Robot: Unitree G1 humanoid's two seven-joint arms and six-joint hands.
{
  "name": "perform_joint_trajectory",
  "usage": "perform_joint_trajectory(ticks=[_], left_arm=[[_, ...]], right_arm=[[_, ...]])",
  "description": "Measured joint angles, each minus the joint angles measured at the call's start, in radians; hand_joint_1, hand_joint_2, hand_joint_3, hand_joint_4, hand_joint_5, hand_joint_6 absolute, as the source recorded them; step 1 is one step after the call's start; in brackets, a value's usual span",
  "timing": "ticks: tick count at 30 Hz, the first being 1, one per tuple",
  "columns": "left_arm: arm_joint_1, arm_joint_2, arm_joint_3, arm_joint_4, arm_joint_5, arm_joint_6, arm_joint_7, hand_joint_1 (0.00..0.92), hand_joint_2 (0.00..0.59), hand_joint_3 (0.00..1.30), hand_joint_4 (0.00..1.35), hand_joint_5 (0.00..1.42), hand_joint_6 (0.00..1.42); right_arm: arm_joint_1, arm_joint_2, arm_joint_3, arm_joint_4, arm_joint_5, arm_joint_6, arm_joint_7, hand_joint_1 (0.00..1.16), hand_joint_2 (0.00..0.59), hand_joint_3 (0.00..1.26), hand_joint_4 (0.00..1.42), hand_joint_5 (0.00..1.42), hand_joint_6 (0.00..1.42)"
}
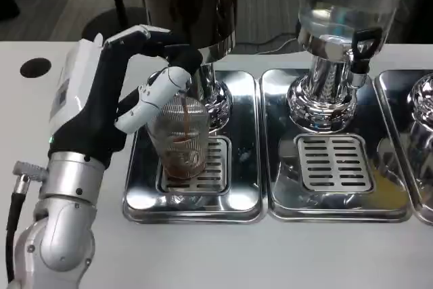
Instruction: Grasp the cup under the faucet to collect the drink, then remove the cup.
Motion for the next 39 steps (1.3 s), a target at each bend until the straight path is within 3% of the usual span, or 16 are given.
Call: perform_joint_trajectory(ticks=[21,23,28,35,39], left_arm=[[0.0,-0.007,0.001,0.0,0.0,0.0,0.001,0.0,0.089,0.54,0.52,0.36,0.0],[0.0,-0.007,0.001,0.0,0.0,0.0,0.001,0.0,0.089,0.54,0.48,0.35,0.0],[0.005,-0.01,0.0,0.0,0.0,0.0,0.001,0.0,0.081,0.23,0.17,0.24,0.0],[0.033,-0.012,-0.007,0.001,-0.005,-0.028,0.0,0.0,0.068,0.04,0.0,0.11,0.0],[0.047,-0.012,-0.002,0.001,-0.011,-0.045,0.0,0.0,0.055,0.0,0.0,0.05,0.0]], right_arm=[[-0.011,0.0,0.0,0.0,0.0,0.0,0.0,0.74,0.576,0.42,0.36,0.29,0.22],[-0.011,0.0,0.0,0.0,0.0,0.0,0.0,0.74,0.576,0.42,0.36,0.29,0.22],[-0.01,0.0,0.0,0.0,0.0,0.0,0.0,0.74,0.576,0.42,0.36,0.29,0.22],[-0.01,0.0,0.0,0.001,0.001,0.0,0.0,0.74,0.576,0.42,0.36,0.29,0.22],[-0.01,0.001,0.0,0.001,0.001,0.0,0.0,0.74,0.576,0.42,0.36,0.29,0.22]])
